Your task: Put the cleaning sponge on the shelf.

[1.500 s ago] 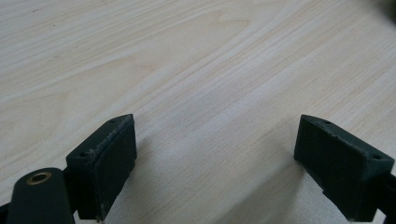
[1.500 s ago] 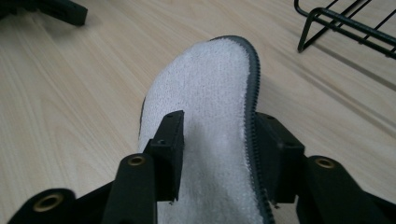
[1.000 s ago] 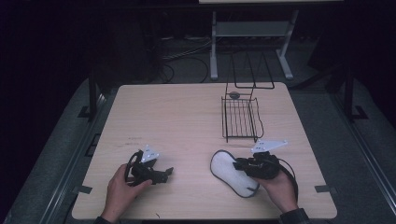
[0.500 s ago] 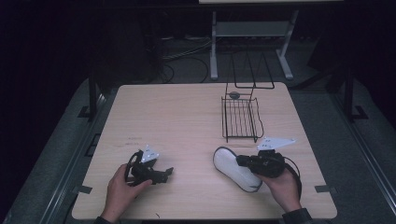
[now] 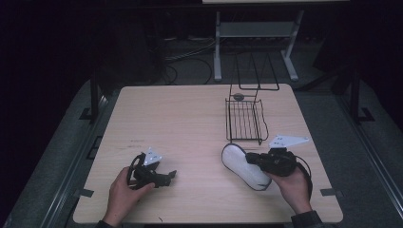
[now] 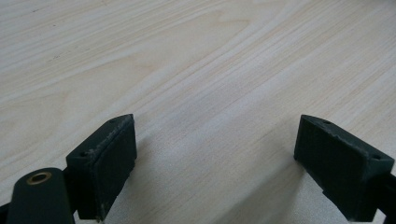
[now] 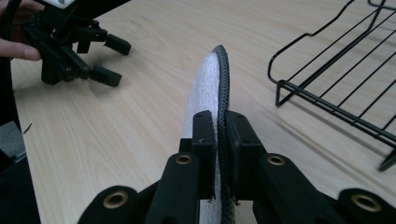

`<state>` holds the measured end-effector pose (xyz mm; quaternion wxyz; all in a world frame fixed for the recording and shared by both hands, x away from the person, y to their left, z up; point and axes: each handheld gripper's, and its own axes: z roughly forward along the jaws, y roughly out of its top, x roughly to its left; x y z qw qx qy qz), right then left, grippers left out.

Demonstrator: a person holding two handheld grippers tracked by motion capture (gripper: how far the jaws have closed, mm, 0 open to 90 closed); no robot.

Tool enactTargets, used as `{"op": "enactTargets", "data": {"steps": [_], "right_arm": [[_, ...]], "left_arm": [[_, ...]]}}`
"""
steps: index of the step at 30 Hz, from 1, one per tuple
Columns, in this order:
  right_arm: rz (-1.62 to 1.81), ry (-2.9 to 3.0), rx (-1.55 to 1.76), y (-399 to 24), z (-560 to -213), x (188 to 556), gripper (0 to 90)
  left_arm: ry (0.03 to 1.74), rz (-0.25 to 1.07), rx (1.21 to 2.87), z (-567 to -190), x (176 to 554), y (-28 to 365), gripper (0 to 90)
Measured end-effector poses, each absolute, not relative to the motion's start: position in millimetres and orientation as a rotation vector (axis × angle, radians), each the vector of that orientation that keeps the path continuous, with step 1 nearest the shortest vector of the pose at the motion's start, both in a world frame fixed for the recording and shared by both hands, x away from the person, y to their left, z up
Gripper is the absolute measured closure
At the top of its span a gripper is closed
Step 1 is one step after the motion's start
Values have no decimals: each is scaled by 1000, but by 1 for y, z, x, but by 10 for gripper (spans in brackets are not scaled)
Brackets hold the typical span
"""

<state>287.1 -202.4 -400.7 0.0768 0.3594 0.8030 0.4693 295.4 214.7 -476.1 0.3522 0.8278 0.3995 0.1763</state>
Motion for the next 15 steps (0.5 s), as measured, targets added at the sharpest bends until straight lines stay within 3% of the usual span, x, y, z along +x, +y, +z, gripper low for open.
{"op": "enactTargets", "data": {"steps": [15], "right_arm": [[1421, 2337, 1089, -218, -387, 299, 830]], "left_arm": [[1034, 456, 2142, -476, 295, 215, 122]]}}
